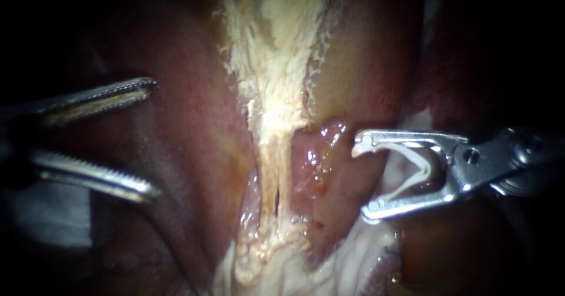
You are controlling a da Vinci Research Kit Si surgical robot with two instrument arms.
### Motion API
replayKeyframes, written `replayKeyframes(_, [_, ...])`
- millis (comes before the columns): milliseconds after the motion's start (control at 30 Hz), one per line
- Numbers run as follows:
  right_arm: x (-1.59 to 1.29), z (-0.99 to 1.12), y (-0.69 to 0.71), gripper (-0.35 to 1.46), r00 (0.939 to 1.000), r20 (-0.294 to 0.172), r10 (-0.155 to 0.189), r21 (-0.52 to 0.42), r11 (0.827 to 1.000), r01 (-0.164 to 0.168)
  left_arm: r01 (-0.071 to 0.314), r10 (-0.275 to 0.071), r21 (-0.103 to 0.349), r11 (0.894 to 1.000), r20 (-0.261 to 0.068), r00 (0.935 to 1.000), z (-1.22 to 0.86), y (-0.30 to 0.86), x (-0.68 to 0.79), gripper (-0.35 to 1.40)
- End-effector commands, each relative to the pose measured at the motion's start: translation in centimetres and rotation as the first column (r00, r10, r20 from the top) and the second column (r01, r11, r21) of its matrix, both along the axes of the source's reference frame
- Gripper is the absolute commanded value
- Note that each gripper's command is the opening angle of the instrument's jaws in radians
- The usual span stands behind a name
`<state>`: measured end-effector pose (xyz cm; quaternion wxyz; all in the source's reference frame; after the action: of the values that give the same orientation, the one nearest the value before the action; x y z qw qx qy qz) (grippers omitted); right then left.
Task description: Grabbing gallbladder
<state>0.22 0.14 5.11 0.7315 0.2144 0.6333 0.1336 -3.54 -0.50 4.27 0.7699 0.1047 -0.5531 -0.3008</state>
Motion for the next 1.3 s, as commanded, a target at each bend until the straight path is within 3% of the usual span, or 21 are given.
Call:
replayKeyframes(33, [0.01,0.0,0.0,0.57,1.0,0.0,0.0,0.0,1.0,0.0,0.01,-0.01,0.016,1.0,-0.015,0.9998,-0.01,0.0,-0.03,0.67])
replayKeyframes(333, [0.02,0.0,0.0,0.57,1.0,0.0,0.001,0.0,1.0,-0.001,0.083,-0.075,0.081,0.993,-0.097,0.9925,0.06,0.06,-0.37,0.52])
replayKeyframes(667, [0.01,0.0,0.0,0.57,1.0,0.0,0.001,0.0,1.0,-0.001,0.129,-0.106,0.142,0.981,-0.157,0.9818,0.23,0.04,-0.72,0.3])
replayKeyframes(867, [0.01,0.0,0.0,0.57,1.0,0.0,0.001,0.0,1.0,-0.001,0.143,-0.115,0.152,0.978,-0.179,0.9772,0.37,0.07,-0.8,0.27])
replayKeyframes(1133, [0.01,-0.01,0.0,0.57,1.0,-0.001,0.001,0.0,1.0,-0.001,0.184,-0.152,0.146,0.972,-0.207,0.9665,0.47,0.13,-0.81,0.29])
replayKeyframes(1300, [0.02,-0.01,0.0,0.57,1.0,-0.001,0.001,0.0,1.0,-0.001,0.208,-0.173,0.144,0.967,-0.223,0.9592,0.5,0.17,-0.91,0.3])
